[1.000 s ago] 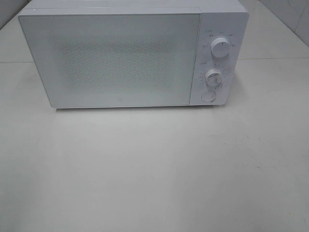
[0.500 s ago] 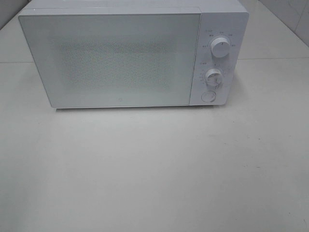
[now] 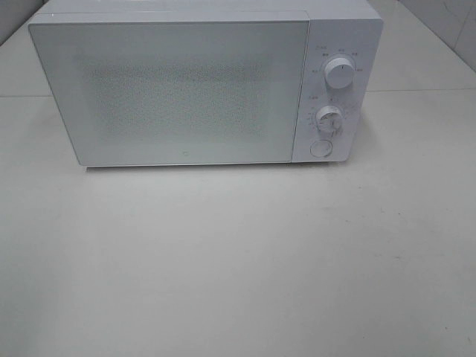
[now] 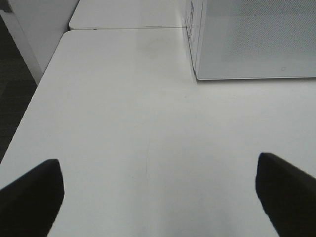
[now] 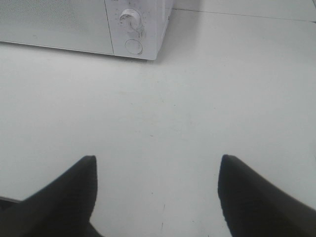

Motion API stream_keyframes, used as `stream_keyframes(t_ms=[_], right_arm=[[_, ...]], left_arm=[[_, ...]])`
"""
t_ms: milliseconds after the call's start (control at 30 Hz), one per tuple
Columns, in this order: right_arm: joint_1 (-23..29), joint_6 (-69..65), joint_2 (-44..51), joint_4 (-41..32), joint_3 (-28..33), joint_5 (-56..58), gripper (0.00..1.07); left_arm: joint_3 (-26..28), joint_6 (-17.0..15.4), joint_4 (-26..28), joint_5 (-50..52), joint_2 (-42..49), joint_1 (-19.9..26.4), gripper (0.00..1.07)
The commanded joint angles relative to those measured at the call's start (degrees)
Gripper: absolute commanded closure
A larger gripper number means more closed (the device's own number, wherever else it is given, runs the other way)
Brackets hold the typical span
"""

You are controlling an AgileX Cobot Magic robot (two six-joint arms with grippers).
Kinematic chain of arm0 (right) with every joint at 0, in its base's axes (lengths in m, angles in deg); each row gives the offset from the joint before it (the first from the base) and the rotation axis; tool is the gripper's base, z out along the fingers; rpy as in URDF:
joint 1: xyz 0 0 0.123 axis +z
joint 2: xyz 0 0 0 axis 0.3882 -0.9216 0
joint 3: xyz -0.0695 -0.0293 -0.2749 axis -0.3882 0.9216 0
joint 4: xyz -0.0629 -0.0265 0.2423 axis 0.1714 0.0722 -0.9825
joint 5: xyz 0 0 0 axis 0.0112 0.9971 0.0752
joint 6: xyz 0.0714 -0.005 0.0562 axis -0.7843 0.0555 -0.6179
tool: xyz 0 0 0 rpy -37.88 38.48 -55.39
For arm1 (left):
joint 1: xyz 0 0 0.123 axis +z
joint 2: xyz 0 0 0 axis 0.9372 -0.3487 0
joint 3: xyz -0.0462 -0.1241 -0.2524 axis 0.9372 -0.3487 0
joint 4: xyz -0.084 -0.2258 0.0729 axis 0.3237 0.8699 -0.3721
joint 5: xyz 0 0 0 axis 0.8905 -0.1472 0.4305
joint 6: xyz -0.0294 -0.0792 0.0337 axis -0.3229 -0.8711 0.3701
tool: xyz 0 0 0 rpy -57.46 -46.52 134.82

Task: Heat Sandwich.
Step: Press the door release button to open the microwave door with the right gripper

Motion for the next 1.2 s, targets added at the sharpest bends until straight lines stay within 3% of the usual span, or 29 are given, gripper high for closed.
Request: stream_keyframes(t_ms=[33, 167, 367, 1200], right_arm=[[-0.4, 0.0, 1.55, 0.0, 0.06, -0.34, 0.39], [-0.4, 0.0, 1.55, 0.0, 0.0, -0.4, 0.37], [-0.4, 0.0, 0.57, 0.0, -0.23, -0.63, 0.24], [-0.4, -2.06, -26.41, 0.0, -2.41, -23.49, 0.3]], left_arm=[[-0.17, 0.0, 0.34, 0.46, 1.43, 0.0, 0.07], [-0.17, 0.0, 0.34, 0.46, 1.43, 0.0, 0.07], [-0.17, 0.0, 0.34, 0.46, 1.43, 0.0, 0.07], [-0.17, 0.0, 0.34, 0.46, 1.43, 0.0, 0.07]])
